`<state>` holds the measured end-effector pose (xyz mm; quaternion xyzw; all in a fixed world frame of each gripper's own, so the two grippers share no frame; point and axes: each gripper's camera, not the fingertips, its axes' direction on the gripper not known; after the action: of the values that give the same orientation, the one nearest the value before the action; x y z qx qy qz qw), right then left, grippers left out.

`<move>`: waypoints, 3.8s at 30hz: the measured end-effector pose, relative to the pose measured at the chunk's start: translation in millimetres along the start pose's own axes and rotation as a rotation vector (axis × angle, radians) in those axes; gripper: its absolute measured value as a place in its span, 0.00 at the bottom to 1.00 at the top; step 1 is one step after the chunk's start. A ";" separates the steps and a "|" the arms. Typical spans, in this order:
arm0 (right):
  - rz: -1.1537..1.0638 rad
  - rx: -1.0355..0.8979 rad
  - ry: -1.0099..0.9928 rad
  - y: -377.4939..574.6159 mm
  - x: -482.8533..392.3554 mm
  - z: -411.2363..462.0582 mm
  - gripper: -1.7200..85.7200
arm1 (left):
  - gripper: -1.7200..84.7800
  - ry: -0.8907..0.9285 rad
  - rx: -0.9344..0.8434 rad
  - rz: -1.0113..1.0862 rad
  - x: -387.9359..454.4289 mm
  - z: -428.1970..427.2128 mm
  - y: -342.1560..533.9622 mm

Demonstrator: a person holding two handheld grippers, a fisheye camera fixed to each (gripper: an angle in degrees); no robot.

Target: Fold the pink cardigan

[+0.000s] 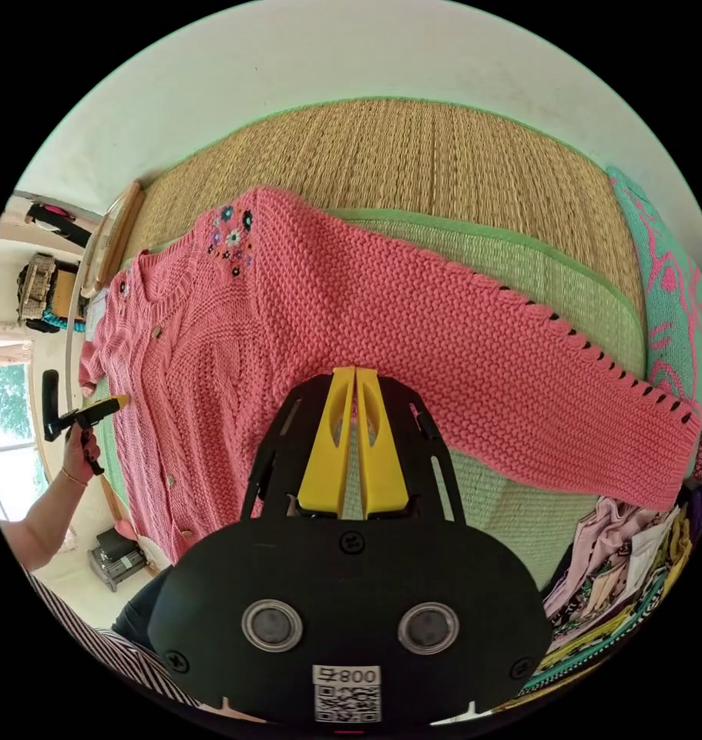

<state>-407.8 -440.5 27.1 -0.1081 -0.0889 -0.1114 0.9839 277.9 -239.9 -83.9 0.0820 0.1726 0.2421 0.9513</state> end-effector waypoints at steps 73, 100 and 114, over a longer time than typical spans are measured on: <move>-0.587 -0.127 -0.089 -29.4 -324.6 -2.9 0.11 | 0.04 0.001 -0.177 0.075 79.5 152.1 141.0; -0.274 0.142 -0.064 -52.1 -225.3 -42.0 0.02 | 0.02 -0.216 0.223 0.129 36.5 52.3 -43.5; -0.320 0.103 -0.166 -16.2 -220.8 -43.4 0.04 | 0.03 -0.121 0.240 0.163 35.4 56.5 3.6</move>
<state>-616.9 -421.8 -55.4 -0.0510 -0.1915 -0.2526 0.9471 326.3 -223.5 -40.9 0.2231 0.1352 0.2908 0.9205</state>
